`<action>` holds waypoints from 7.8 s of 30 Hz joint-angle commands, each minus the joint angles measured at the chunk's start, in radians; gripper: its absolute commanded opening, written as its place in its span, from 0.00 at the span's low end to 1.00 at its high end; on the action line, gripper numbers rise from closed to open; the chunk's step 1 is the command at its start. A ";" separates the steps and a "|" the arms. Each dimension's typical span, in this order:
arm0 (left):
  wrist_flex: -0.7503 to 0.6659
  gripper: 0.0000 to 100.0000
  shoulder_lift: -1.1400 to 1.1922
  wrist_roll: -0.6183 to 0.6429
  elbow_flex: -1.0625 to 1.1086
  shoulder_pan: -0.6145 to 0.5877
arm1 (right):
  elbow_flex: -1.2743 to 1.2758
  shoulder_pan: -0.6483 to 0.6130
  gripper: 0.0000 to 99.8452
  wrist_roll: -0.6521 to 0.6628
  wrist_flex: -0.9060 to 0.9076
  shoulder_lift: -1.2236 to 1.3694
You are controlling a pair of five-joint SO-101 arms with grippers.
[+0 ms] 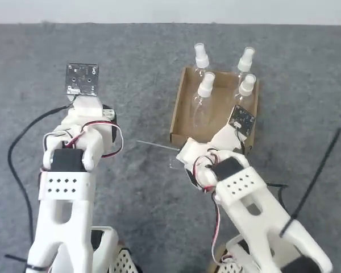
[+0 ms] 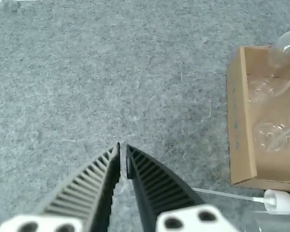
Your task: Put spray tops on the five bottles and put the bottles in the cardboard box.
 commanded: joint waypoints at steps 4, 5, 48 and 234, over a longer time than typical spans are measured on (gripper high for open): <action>-0.023 0.01 -0.006 0.012 -0.005 -0.006 | -0.002 0.076 0.32 0.052 -0.012 0.111; -0.023 0.01 -0.006 0.012 -0.005 -0.006 | 0.006 0.085 0.32 0.052 -0.012 0.114; -0.025 0.01 -0.006 0.014 -0.004 -0.006 | -0.269 0.101 0.32 0.350 0.576 0.200; -0.163 0.17 0.278 -0.221 0.084 0.157 | -0.546 1.069 0.04 1.135 0.374 0.613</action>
